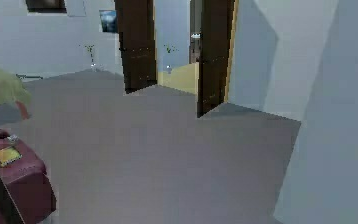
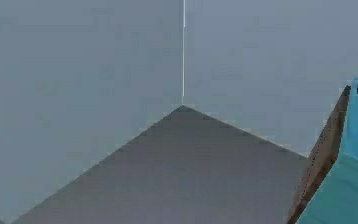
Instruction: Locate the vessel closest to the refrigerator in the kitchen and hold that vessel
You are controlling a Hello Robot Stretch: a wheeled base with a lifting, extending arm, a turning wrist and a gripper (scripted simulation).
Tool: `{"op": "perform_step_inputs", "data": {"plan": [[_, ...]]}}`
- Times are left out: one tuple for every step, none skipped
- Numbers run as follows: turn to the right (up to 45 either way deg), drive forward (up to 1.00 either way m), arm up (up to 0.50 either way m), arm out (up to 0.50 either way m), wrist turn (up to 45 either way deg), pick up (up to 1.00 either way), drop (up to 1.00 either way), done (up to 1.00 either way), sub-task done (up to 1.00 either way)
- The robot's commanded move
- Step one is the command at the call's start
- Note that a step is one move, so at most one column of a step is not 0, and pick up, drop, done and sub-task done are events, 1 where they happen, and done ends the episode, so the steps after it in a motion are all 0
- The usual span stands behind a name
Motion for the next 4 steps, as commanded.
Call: {"op": "perform_step_inputs", "data": {"plan": [[0.0, 0.75, 0.0, 0.0, 0.0, 0.0, 0.0, 0.0, 0.0], [-6.0, 0.0, 0.0, 0.0, 0.0, 0.0, 0.0, 0.0, 0.0], [0.0, 1.0, 0.0, 0.0, 0.0, 0.0, 0.0, 0.0, 0.0], [0.0, 1.0, 0.0, 0.0, 0.0, 0.0, 0.0, 0.0, 0.0]]}}
